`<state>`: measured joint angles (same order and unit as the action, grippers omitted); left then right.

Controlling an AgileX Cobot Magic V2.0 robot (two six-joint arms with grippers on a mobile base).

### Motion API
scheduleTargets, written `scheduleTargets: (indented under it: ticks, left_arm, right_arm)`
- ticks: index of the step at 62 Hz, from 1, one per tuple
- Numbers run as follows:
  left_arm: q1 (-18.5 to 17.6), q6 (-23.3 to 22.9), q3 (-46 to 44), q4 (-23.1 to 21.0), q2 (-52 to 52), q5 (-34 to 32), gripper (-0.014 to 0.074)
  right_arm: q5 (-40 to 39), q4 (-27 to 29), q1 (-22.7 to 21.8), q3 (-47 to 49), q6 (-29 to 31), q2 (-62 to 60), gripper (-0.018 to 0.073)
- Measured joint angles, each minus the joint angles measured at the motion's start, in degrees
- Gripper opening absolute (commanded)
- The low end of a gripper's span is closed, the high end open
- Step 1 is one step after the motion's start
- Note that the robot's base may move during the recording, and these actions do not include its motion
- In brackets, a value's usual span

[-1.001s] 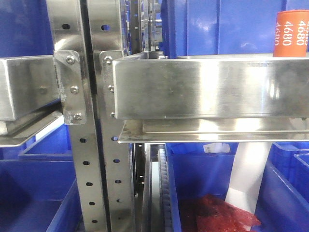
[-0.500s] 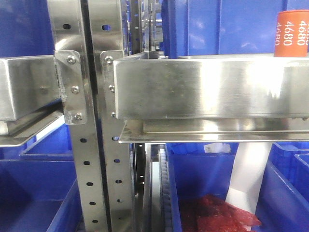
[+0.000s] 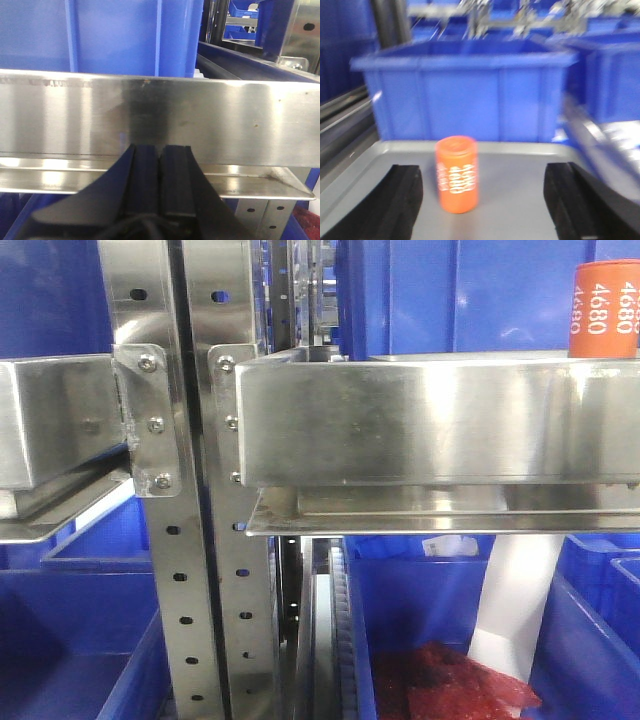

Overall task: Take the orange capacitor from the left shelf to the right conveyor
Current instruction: 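Close the right gripper around the orange capacitor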

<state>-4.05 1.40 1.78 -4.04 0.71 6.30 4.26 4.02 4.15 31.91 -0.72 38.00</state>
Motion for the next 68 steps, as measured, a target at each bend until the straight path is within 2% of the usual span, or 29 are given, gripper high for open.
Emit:
scheduleTargets:
  ticks: [8,13,42,68]
  left_arm:
    - [0.0,0.0,0.0,0.0,0.0,0.0,-0.0127]
    - [0.0,0.0,0.0,0.0,0.0,0.0,-0.0127]
    - [0.0,0.0,0.0,0.0,0.0,0.0,-0.0127]
    - [0.0,0.0,0.0,0.0,0.0,0.0,-0.0127]
  right_arm:
    - [-3.9,0.0,3.5,0.0,0.0,5.2,0.0605]
    - [-6.3,0.0,4.1,0.0,0.0,8.2,0.0605]
    - [-22.9,0.0,4.2,0.0,0.0,25.3,0.0605]
    - [-31.5,0.0,3.6,0.4,0.0,35.6,0.0605]
